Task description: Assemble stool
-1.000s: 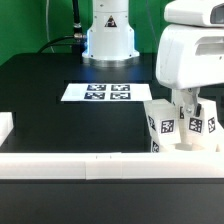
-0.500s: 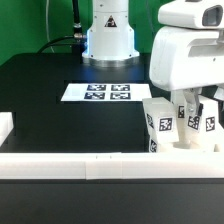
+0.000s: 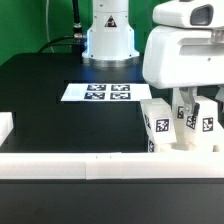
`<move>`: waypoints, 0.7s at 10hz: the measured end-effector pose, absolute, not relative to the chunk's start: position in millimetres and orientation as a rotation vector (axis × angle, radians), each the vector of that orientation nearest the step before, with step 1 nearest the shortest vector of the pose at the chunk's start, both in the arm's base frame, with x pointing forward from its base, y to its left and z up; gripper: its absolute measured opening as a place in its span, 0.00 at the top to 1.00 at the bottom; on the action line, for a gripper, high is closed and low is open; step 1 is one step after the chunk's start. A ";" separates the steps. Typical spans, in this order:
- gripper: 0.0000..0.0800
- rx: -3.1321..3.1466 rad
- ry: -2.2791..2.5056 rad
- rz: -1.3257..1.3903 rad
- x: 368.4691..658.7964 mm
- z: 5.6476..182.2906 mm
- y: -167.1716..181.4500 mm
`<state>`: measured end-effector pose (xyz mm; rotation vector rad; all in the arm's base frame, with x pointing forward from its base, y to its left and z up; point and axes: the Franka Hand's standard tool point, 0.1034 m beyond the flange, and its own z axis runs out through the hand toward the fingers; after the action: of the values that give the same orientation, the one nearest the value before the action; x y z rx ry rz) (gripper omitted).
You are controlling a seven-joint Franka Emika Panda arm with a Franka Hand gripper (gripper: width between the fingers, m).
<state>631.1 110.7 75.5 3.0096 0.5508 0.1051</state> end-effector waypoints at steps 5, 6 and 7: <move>0.58 3.042 -0.547 0.146 630.6 73.6 118.1; 0.58 3.014 -0.705 0.147 630.8 73.8 119.2; 0.58 2.987 -0.820 0.146 630.7 73.8 121.0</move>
Offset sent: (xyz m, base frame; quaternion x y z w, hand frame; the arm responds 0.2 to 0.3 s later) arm -0.0122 0.0227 -0.0165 0.0301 -0.0604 0.3734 0.9252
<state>630.7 121.0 73.8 2.9868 -0.8200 0.1457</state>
